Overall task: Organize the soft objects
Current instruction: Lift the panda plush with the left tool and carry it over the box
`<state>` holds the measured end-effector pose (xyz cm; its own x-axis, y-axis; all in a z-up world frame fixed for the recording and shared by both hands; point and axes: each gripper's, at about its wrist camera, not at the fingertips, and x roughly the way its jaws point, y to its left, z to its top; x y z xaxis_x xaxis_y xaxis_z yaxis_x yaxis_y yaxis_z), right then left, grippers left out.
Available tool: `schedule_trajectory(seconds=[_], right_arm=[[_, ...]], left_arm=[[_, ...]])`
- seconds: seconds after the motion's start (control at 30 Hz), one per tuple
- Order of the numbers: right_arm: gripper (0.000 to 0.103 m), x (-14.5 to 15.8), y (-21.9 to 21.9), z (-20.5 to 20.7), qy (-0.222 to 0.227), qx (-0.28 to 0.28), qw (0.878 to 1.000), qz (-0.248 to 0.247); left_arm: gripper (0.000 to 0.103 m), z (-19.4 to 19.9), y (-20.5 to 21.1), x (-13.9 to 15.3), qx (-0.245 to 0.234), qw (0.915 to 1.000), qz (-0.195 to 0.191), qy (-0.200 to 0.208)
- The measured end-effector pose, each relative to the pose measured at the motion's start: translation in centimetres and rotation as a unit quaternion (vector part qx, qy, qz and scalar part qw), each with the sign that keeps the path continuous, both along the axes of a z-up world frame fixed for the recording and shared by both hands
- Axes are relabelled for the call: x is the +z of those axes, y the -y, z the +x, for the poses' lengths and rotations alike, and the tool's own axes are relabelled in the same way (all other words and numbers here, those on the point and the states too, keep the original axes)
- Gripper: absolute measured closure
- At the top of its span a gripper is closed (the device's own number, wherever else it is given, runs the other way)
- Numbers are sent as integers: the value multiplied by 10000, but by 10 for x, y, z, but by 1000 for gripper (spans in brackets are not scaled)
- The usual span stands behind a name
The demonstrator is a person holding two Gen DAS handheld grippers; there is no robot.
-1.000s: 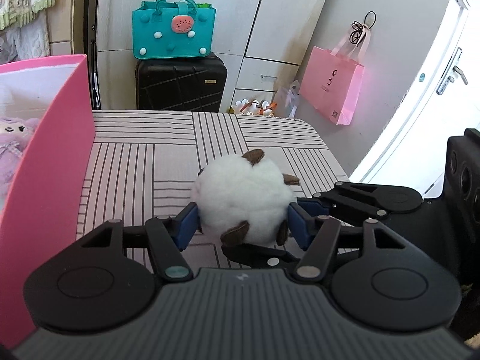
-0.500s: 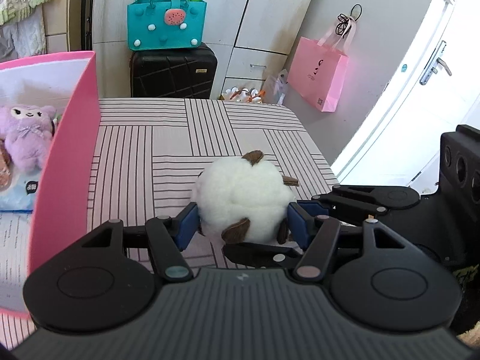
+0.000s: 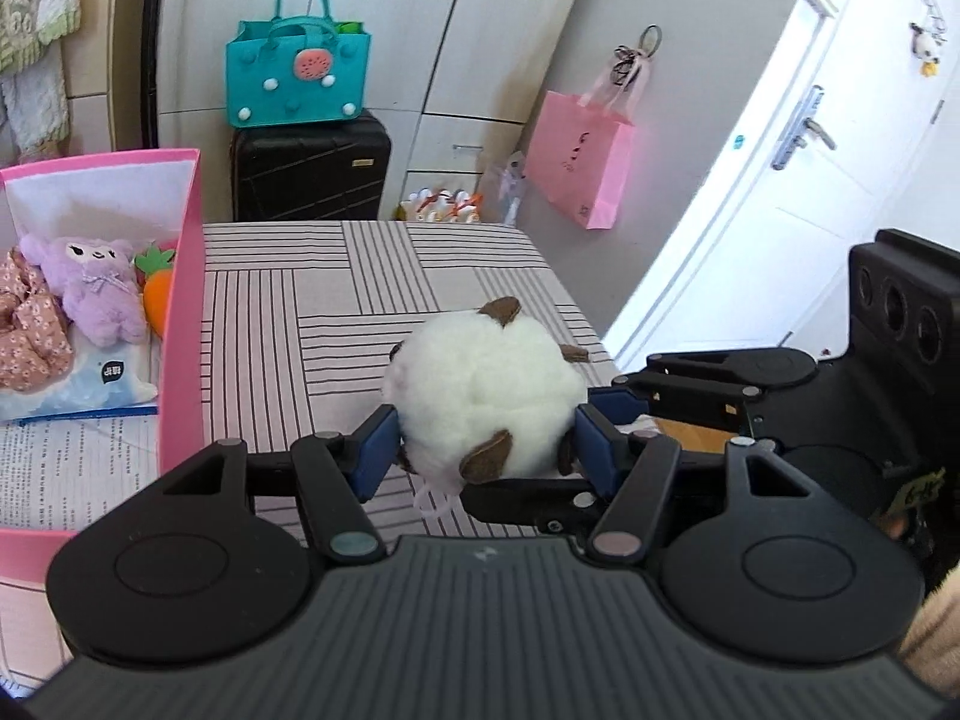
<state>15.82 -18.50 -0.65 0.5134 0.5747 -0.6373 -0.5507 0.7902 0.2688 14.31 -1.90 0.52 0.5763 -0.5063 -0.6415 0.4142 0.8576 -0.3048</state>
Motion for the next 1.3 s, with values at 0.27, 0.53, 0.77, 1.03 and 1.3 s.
schedule_trajectory(seconds=[0.27, 0.53, 0.77, 1.03, 1.3], right_arm=[[38, 30, -15, -18, 194, 391, 9990, 80], [38, 57, -49, -20, 663, 878, 9938, 165], [38, 74, -88, -7, 904, 1245, 9877, 276], [38, 89, -135, 25, 1127, 1541, 9811, 319], [39, 71, -183, 86, 640, 1757, 9815, 401]], left_arm=[[43, -24, -36, 30, -121, 9997, -105, 194], [43, -41, -79, 55, 131, 9981, -91, 591], [43, -41, -113, 70, 526, 9950, 0, 846], [43, -17, -149, 84, 910, 9904, 114, 1038], [43, 40, -187, 65, 1349, 9885, 317, 611]])
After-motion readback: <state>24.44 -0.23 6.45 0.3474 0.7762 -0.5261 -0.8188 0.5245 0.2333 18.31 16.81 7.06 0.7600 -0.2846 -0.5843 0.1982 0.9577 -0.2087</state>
